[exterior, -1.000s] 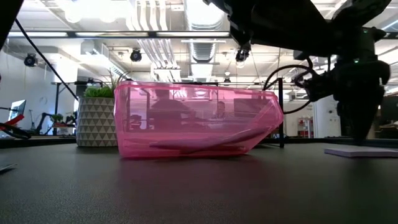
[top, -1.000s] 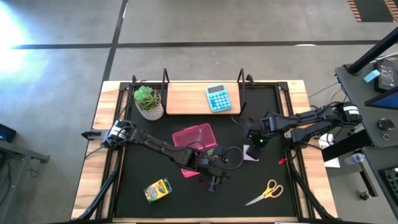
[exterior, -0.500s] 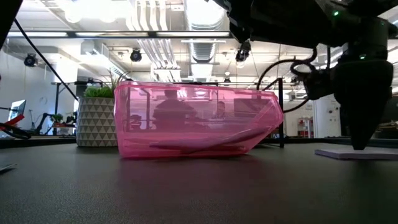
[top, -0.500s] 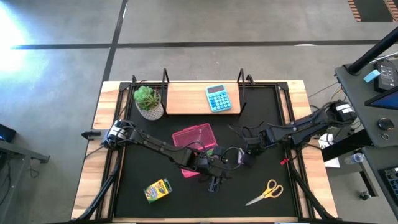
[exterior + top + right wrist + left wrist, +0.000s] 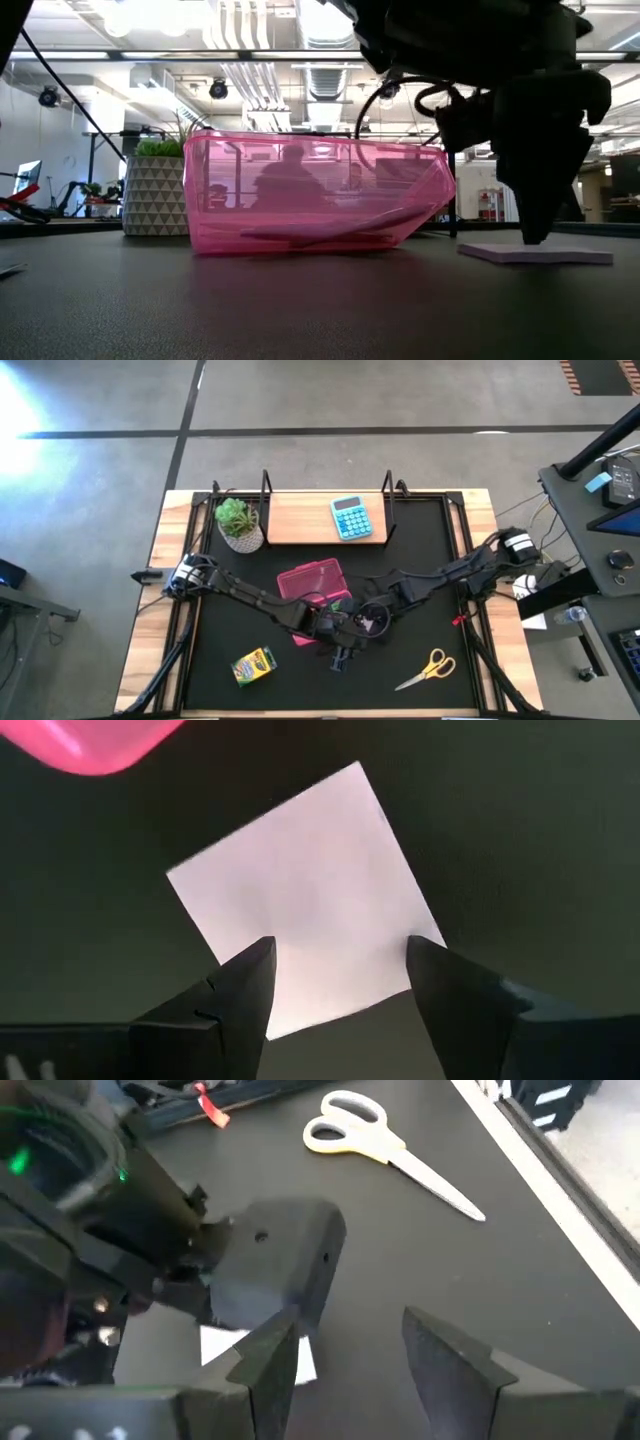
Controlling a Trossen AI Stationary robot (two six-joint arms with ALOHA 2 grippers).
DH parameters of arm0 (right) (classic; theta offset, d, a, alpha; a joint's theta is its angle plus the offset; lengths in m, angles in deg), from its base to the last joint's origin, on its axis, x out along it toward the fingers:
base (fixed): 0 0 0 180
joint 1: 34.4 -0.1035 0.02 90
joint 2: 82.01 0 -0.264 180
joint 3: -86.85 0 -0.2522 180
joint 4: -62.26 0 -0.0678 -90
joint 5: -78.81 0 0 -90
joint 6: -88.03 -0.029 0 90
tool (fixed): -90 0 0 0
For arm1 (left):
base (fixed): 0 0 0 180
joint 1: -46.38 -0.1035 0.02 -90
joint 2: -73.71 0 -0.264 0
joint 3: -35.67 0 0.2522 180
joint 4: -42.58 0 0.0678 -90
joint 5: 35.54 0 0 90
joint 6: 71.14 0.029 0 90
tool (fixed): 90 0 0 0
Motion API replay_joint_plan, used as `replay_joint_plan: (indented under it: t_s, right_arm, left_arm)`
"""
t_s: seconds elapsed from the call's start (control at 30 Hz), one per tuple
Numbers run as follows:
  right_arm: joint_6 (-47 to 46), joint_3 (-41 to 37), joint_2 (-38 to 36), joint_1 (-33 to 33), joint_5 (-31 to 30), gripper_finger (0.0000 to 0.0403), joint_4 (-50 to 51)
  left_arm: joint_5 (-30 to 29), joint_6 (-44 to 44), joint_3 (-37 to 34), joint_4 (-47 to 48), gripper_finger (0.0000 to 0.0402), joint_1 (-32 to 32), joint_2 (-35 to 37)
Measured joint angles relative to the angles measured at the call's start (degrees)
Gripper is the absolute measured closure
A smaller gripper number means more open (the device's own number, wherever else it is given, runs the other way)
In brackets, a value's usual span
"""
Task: Pack school essentials
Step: Put the purple sticky note into the red supply box
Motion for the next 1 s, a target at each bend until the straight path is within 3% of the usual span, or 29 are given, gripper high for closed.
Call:
replay_joint_plan:
  t_s: [0.27, 0.57, 1.0]
  right_arm:
    - [2.41, 5.09, -3.28, 0.02, -3.73, 0.0186, 9.61]
    - [-3.69, 0.02, -7.41, -0.37, -4.76, 0.0186, 9.41]
    - [-9.27, -5.99, -9.87, -1.09, -4.37, 0.0186, 5.57]
  left_arm:
    - [0.28, 0.04, -1.32, -0.29, 0.0237, 0.88, 0.15]
    - [-5.25, 0.11, -2.41, -1.37, 0.0237, 0.52, -0.73]
    - [-6.3, 0.35, -1.41, -4.45, 0.0237, -0.12, -7.18]
